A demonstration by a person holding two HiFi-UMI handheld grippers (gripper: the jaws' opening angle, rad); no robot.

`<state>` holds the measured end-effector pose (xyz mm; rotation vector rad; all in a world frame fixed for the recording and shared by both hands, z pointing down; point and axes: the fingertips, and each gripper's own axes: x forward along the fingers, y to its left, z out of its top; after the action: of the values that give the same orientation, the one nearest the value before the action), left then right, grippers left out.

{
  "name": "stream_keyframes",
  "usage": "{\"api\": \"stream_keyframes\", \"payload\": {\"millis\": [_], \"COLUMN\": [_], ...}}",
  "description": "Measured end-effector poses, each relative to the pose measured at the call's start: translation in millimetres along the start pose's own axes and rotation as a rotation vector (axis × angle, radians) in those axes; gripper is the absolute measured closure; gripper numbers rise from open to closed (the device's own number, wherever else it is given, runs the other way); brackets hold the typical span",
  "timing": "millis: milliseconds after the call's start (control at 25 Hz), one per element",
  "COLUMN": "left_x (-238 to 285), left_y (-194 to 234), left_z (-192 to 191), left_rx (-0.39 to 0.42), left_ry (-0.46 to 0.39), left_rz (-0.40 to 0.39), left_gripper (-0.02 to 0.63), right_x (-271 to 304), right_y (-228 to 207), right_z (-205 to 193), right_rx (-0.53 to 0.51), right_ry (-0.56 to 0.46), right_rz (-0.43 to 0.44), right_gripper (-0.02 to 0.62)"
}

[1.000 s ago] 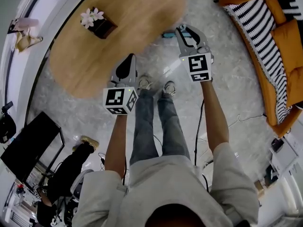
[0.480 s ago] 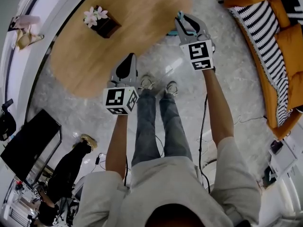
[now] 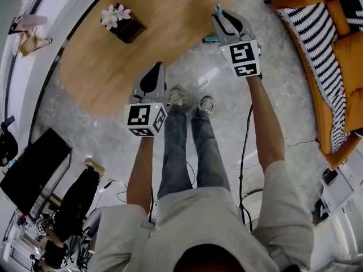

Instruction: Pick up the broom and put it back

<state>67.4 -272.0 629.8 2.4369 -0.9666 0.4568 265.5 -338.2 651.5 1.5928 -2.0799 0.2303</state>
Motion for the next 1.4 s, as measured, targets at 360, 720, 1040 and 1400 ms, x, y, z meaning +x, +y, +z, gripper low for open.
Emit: {"api": "stream_keyframes", "payload": {"millis": [360, 720, 1040, 1400], "left_x": [-1, -4, -9, -11], "left_y": [2, 6, 4, 1], "left_z": [-6, -9, -8, -6], "left_rx": [-0.007, -0.012, -0.017, -0.009], "left_ry": [0.007, 0.008, 0.004, -0.003], "left_rz": [0.004, 0.012, 0.009, 0.004], "left_gripper": [0.603, 0.602, 0.603, 0.601], "right_x": [17, 21, 16, 9], "right_y": [-9, -2, 0, 0], "right_z": [-1, -5, -10, -10], "right_rx": [-0.008, -0.011, 0.008, 0.021], "right_ry": [0.019, 0.021, 0.027, 0.022], "right_rz": [0.021, 0.012, 0.010, -0.002], "right_gripper": [0.499, 0.500, 0.445, 0.392]}}
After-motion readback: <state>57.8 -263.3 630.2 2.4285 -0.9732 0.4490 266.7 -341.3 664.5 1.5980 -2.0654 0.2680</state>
